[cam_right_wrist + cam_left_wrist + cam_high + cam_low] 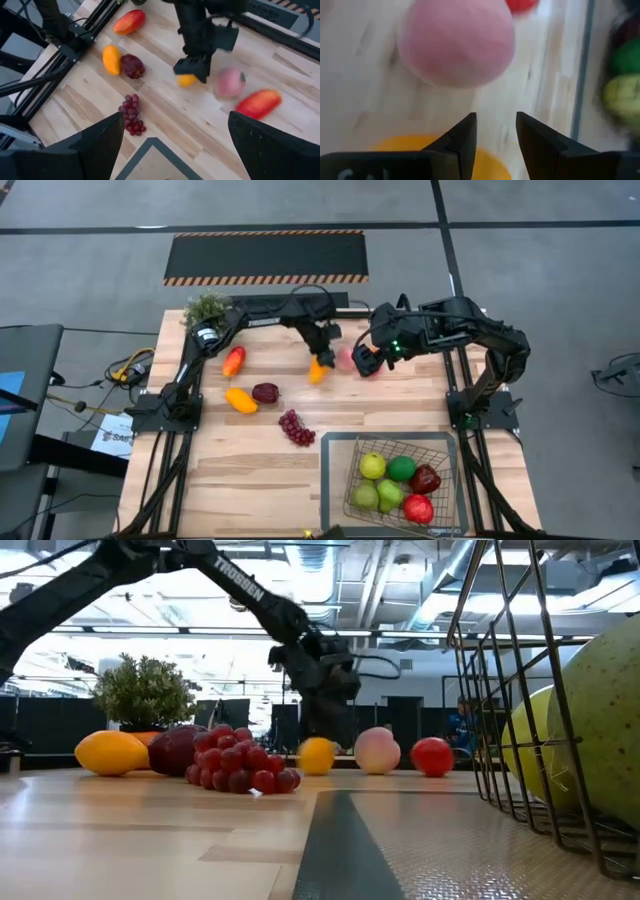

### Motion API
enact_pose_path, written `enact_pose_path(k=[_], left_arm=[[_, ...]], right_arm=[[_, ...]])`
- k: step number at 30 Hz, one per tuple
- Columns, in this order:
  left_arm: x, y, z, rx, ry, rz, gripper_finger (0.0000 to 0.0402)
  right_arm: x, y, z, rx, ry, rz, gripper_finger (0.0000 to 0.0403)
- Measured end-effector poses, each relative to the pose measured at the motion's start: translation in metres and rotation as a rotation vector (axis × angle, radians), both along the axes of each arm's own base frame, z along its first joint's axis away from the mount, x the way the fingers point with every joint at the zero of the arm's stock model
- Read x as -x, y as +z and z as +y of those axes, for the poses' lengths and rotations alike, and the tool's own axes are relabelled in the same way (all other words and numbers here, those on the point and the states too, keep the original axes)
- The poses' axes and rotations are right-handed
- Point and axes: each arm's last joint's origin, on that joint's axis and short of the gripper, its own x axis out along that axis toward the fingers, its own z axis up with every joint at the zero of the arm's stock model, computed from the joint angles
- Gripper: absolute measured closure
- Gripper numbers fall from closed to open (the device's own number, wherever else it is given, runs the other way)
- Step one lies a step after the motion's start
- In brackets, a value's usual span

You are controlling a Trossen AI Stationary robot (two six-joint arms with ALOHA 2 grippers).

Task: Build produce basket
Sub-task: Put the pink peach into the wire basket

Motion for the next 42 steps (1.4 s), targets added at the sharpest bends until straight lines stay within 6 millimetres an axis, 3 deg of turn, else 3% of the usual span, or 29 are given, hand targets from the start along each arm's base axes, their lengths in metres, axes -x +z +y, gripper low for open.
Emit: enact_pose_path(k=[7,13,18,22,27,35,42], left_arm=[[-0.007,0.005,-0.043,0.071,-0.106,0.066,0.0279],[0.013,0.045,-0.059,0.125,-0.119,0.122,0.0279],[0.050,0.110,-0.070,-0.013,-0.095,0.137,0.0278],[0.085,0.165,-0.083,-0.238,-0.008,0.107,0.0272],[0.130,0.220,-0.098,-0.431,0.124,0.023,0.0223],[0.190,0.266,-0.117,-0.546,0.347,-0.051,0.0100],[0.210,0.278,-0.125,-0.551,0.395,-0.104,0.0074]], right_arm=[[-0.002,-0.002,0.007,0.003,-0.025,-0.005,0.0031],[-0.013,-0.026,0.006,0.021,-0.053,0.095,0.0031],[-0.022,-0.054,0.000,0.031,-0.070,0.216,0.0031],[-0.029,-0.081,-0.011,0.044,-0.060,0.321,0.0031],[-0.055,-0.123,-0.038,-0.023,-0.050,0.264,0.0030],[-0.068,-0.176,-0.081,-0.026,-0.097,0.192,0.0010],[-0.079,-0.221,-0.117,-0.079,-0.092,0.262,0.0004]])
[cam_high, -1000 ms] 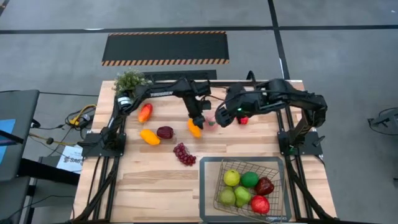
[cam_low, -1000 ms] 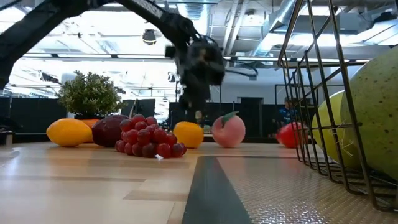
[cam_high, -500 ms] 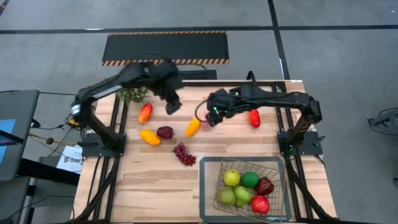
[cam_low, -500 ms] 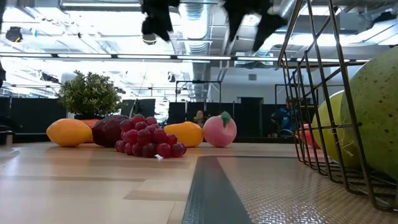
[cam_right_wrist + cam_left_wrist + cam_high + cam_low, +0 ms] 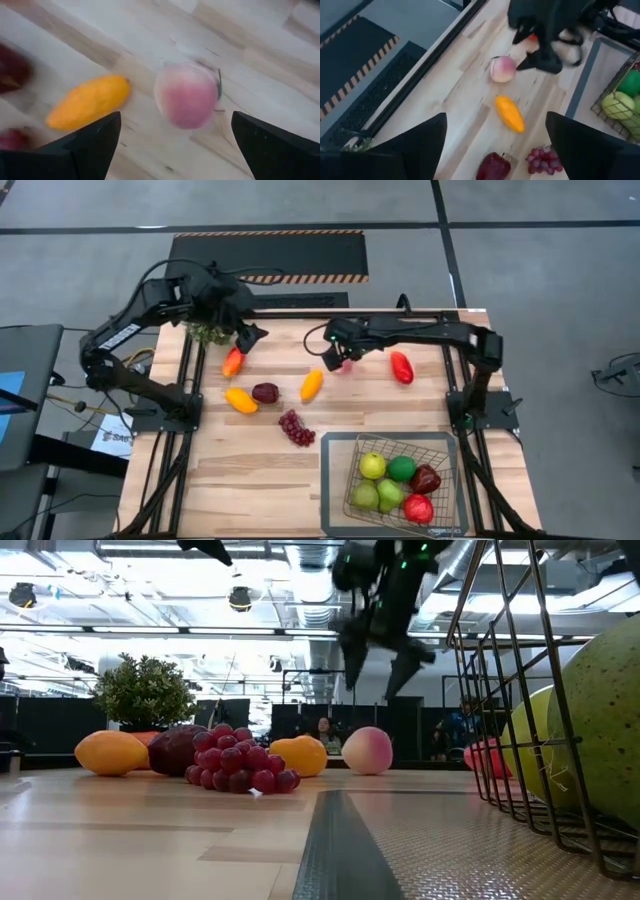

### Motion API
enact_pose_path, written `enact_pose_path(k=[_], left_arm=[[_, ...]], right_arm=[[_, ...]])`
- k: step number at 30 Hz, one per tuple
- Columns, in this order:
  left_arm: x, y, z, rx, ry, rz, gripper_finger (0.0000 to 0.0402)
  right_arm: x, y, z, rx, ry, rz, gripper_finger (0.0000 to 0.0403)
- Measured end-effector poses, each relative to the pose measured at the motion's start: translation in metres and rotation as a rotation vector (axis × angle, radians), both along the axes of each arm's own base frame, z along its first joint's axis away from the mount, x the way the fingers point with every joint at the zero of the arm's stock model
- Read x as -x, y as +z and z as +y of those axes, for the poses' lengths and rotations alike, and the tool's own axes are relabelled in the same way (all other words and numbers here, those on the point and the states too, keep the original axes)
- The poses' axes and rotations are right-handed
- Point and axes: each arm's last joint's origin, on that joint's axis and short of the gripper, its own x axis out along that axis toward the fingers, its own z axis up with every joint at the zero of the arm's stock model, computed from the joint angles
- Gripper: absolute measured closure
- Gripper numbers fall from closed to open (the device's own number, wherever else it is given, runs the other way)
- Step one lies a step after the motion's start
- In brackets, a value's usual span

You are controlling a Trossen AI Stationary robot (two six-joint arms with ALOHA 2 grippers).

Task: Build produce basket
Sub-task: Put the pink peach into the wire basket

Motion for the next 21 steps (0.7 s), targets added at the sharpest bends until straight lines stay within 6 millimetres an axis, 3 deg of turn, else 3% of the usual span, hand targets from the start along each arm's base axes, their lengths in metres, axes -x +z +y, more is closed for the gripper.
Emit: enact_pose_path(k=[5,9,21], left_arm=[[0.004,0.001,-0.001,0.001,0.013,0.006,0.0074],[0.004,0.000,-0.001,0.001,0.015,0.009,0.0074],[0.004,0.000,-0.001,-0.021,0.024,0.020,0.0074]], right_arm=[[-0.016,-0.038,-0.018,-0.064,-0.032,0.078,0.0005],[-0.030,-0.048,-0.030,-0.091,-0.052,0.043,0.0005],[-0.050,-0.094,-0.025,-0.213,-0.017,0.142,0.0007]])
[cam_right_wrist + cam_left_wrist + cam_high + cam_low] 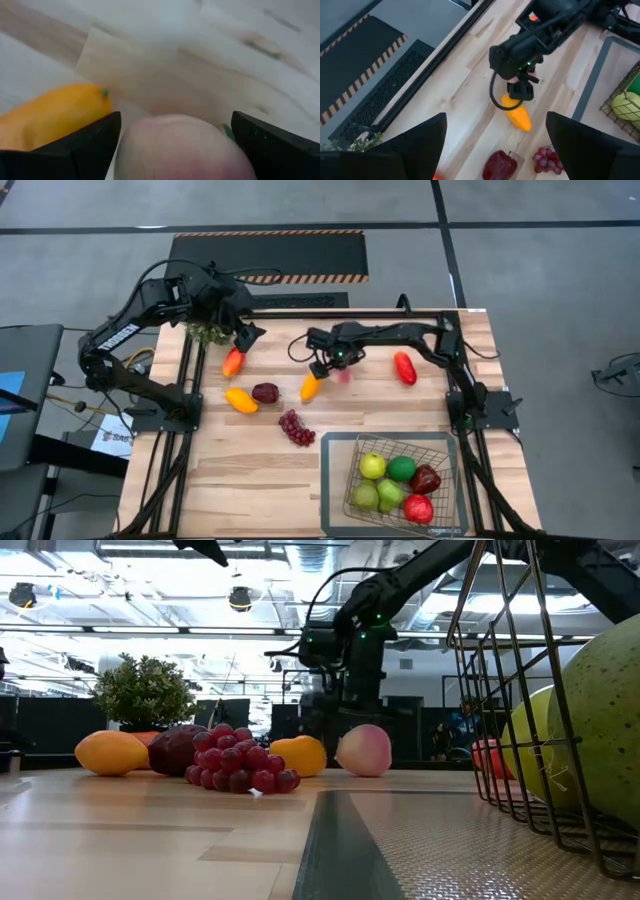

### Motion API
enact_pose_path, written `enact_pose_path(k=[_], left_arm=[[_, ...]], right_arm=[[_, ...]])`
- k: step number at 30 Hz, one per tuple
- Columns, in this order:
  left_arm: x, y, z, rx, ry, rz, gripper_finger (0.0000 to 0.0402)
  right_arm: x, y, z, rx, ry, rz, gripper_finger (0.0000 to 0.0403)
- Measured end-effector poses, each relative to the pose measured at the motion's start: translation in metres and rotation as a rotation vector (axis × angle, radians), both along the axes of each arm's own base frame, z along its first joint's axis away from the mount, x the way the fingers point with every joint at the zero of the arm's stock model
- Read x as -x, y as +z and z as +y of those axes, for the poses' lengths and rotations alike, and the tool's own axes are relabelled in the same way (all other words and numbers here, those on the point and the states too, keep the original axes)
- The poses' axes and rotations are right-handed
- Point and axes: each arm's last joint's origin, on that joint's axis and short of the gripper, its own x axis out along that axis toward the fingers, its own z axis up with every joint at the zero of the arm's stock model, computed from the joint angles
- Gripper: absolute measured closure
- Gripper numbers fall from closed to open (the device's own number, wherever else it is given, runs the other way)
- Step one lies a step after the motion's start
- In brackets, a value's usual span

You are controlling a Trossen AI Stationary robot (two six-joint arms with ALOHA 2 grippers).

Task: Build produce basket
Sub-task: Put the pink peach into the wire basket

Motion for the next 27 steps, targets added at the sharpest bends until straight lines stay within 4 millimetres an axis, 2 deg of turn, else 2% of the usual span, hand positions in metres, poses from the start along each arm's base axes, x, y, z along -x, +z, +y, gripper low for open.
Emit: enact_pose_path(k=[8,16,18,22,27], left_arm=[[0.000,0.000,0.000,0.000,-0.002,0.005,0.0074],[0.001,0.000,0.000,-0.020,0.006,0.017,0.0074],[0.001,0.000,0.000,-0.020,0.006,0.018,0.0074],[0.001,-0.001,0.000,-0.019,0.007,0.019,0.0074],[0.001,-0.001,0.000,-0.019,0.007,0.020,0.0074]], right_arm=[[0.003,-0.001,0.019,-0.030,0.017,0.085,0.0025],[0.005,0.003,0.037,-0.050,0.046,0.134,0.0072],[0.005,0.018,0.042,-0.054,0.068,0.110,0.0077],[0.013,0.068,0.053,-0.026,0.093,0.009,0.0071],[0.042,0.140,0.084,-0.011,0.083,-0.158,0.0067]])
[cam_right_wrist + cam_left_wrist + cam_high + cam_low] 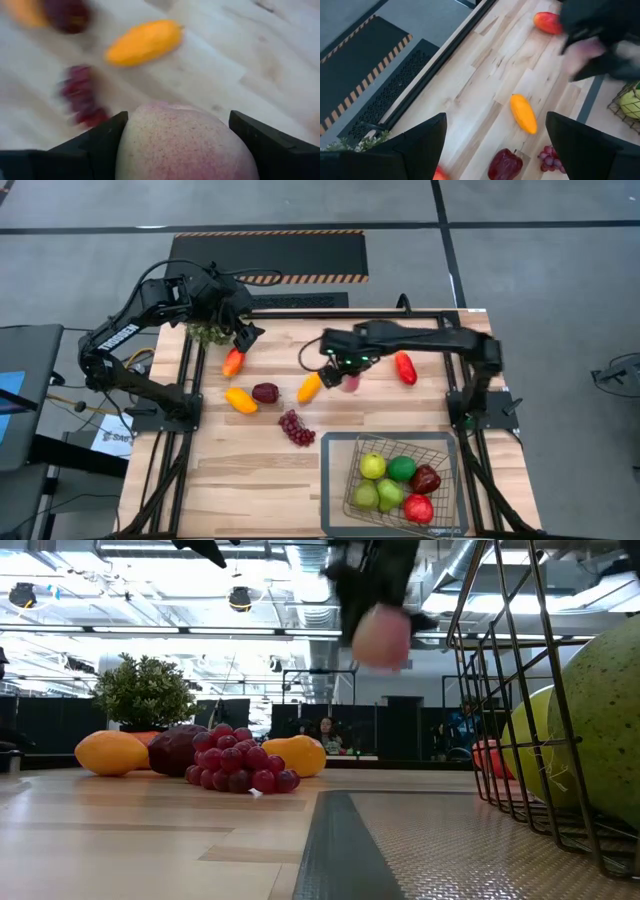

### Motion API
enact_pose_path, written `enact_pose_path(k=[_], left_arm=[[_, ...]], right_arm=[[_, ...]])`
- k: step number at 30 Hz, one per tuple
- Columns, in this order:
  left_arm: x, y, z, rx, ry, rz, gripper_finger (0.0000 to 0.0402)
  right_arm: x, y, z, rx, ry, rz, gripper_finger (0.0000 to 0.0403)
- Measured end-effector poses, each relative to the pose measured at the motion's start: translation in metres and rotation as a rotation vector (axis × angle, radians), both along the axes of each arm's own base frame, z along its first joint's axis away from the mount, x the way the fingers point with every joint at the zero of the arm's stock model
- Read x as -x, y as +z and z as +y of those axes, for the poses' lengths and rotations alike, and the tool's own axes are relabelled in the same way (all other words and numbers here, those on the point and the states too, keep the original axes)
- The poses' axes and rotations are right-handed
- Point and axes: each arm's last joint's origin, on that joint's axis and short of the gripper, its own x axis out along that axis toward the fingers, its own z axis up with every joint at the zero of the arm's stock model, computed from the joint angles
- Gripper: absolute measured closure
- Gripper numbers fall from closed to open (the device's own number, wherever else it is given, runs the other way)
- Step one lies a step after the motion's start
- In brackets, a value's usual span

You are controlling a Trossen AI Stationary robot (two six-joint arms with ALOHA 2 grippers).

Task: Build produce basket
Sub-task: Put the pink peach into the wire basket

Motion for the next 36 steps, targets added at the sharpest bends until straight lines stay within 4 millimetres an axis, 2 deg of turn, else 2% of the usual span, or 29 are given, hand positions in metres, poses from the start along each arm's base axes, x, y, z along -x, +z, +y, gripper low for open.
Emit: enact_pose_path(k=[2,6,8,11,15,19,23,28,31,36], left_arm=[[0.000,0.000,0.000,0.000,0.000,0.000,0.0074],[0.000,0.000,0.000,0.006,0.008,-0.004,0.0074],[0.000,0.000,0.000,0.007,0.009,-0.004,0.0074],[0.000,0.000,0.000,0.007,0.009,-0.004,0.0074],[0.000,0.000,0.000,0.001,0.001,0.000,0.0074],[0.000,0.000,0.000,-0.012,-0.013,0.002,0.0074],[-0.003,0.002,0.001,-0.037,-0.028,-0.020,0.0074],[-0.008,0.001,0.004,-0.049,-0.034,-0.025,0.0074],[-0.013,-0.001,0.006,-0.044,-0.040,-0.018,0.0074],[-0.021,-0.007,0.009,-0.046,-0.057,0.014,0.0074]], right_arm=[[0.013,0.024,0.019,-0.008,0.006,-0.063,0.0068],[0.036,0.056,0.063,-0.045,-0.005,-0.160,0.0066],[0.046,0.066,0.087,-0.071,-0.022,-0.190,0.0063],[0.056,0.068,0.125,-0.114,-0.060,-0.183,0.0062],[0.071,0.061,0.174,-0.197,-0.121,-0.123,0.0064],[0.084,0.041,0.220,-0.245,-0.237,0.002,0.0059],[0.103,0.027,0.255,-0.272,-0.341,0.133,0.0057],[0.115,0.011,0.284,-0.282,-0.463,0.194,0.0060],[0.122,0.001,0.299,-0.270,-0.463,0.260,0.0058],[0.123,-0.019,0.307,-0.222,-0.479,0.405,0.0056]])
